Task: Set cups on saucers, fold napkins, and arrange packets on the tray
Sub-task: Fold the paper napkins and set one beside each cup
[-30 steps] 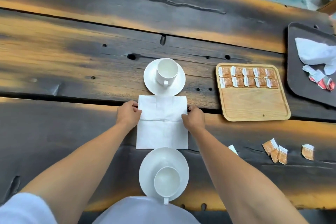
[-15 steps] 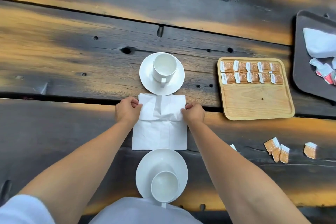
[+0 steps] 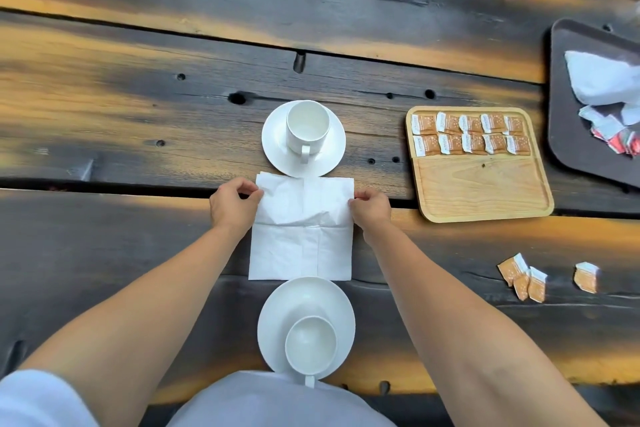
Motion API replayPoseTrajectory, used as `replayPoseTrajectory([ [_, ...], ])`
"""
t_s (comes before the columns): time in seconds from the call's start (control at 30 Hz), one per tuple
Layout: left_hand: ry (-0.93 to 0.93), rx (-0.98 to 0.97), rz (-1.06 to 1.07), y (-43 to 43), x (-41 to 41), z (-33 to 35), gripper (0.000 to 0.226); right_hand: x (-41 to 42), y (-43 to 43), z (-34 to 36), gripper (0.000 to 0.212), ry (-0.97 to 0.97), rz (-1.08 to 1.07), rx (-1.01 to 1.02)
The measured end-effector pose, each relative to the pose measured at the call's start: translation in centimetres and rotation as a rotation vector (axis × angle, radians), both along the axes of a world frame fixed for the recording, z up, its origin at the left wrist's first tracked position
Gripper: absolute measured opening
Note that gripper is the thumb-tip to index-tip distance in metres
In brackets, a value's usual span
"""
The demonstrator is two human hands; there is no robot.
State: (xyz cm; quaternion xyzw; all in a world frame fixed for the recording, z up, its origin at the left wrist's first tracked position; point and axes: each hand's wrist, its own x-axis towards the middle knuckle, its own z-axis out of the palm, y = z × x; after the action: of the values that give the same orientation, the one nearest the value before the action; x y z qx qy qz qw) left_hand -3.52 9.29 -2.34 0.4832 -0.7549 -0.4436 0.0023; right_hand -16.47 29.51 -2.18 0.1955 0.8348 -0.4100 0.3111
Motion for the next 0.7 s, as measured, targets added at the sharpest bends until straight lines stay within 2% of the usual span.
replayPoseTrajectory([
  [0.3,0.132,0.212,0.059,0.1,0.5,1.8,0.016,0.6,1.3,2.1,0.023,0.064,-0.013,-0.056],
  [0.5,0.212,0.239,0.029,0.1,1.1,3.0,0.014,1.0,1.7,3.2,0.027,0.084,-0.009,-0.132],
  [0.63,0.210,0.237,0.021,0.1,1.6,3.7,0.022,1.6,2.0,3.7,0.029,0.092,0.000,-0.143],
  [0.7,0.194,0.227,0.012,0.1,1.9,3.8,0.018,1.9,2.2,3.8,0.028,0.089,0.002,-0.139],
])
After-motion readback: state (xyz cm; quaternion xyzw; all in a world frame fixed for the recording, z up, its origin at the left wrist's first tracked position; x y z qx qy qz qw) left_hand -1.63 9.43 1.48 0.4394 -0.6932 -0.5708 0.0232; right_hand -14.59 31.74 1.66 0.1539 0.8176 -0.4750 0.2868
